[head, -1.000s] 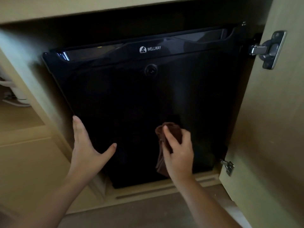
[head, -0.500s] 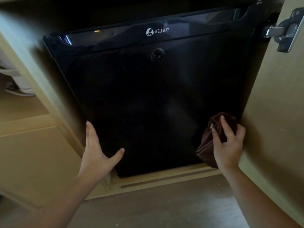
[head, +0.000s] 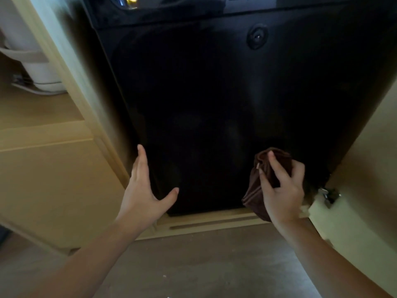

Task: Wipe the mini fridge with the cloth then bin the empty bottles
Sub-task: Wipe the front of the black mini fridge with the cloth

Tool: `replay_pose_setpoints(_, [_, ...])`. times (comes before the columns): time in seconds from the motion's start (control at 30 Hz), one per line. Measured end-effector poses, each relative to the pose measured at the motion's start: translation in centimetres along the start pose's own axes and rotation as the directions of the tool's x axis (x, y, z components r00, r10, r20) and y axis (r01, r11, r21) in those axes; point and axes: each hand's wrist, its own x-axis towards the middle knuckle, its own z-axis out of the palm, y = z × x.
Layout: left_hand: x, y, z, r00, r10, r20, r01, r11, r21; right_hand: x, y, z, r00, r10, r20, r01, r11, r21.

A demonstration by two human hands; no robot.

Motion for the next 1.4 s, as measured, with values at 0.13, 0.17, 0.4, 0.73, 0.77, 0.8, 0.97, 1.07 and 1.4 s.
replay_pose_setpoints(0.13, [-0.5,-1.2,0.3,0.998,-0.009,0.064,0.011,0.999,-0.041,-1.9,-3.0,2.5,0.992,-0.092,0.091,0.089,0.996,0.031])
replay_pose_setpoints(0.17, [-0.7,-1.5,0.4,0.997,-0.008,0.083,0.012,0.998,-0.054,-2.4,-3.6,3.2,0.984,-0.135,0.12,0.134,0.991,0.02])
replay_pose_setpoints(0.4, [-2.0,-3.7,-0.5,0.98,0.022,0.198,-0.015,0.999,-0.034,-5.2,-6.8,7.8,0.912,-0.307,0.273,0.316,0.949,0.009])
replay_pose_setpoints(0.73, [-1.7,-2.5,1.4,0.978,-0.102,0.182,0.097,0.995,0.037,-4.7,-5.2,6.5,0.763,-0.416,0.494,0.468,0.883,0.021])
replay_pose_setpoints(0.77, [-1.7,-2.3,1.5,0.976,-0.123,0.179,0.115,0.992,0.051,-4.5,-4.6,5.9,0.773,-0.393,0.498,0.448,0.894,0.012])
replay_pose_setpoints(0.8, [-1.7,-2.1,1.7,0.975,-0.141,0.173,0.131,0.989,0.068,-4.2,-3.7,5.3,0.788,-0.366,0.496,0.422,0.907,-0.002])
replay_pose_setpoints(0.97, [-1.8,-1.0,2.2,0.976,-0.186,0.115,0.171,0.977,0.126,-2.4,0.8,1.3,0.872,-0.204,0.444,0.271,0.958,-0.091])
replay_pose_setpoints(1.07, [-1.8,-0.7,2.5,0.978,-0.193,0.078,0.181,0.973,0.143,-1.5,3.6,-1.4,0.927,-0.038,0.374,0.105,0.981,-0.161])
replay_pose_setpoints(1.4, [-1.6,-0.3,3.3,0.977,-0.211,0.013,0.204,0.957,0.207,-0.7,9.5,-4.6,0.925,0.368,0.093,-0.341,0.913,-0.223])
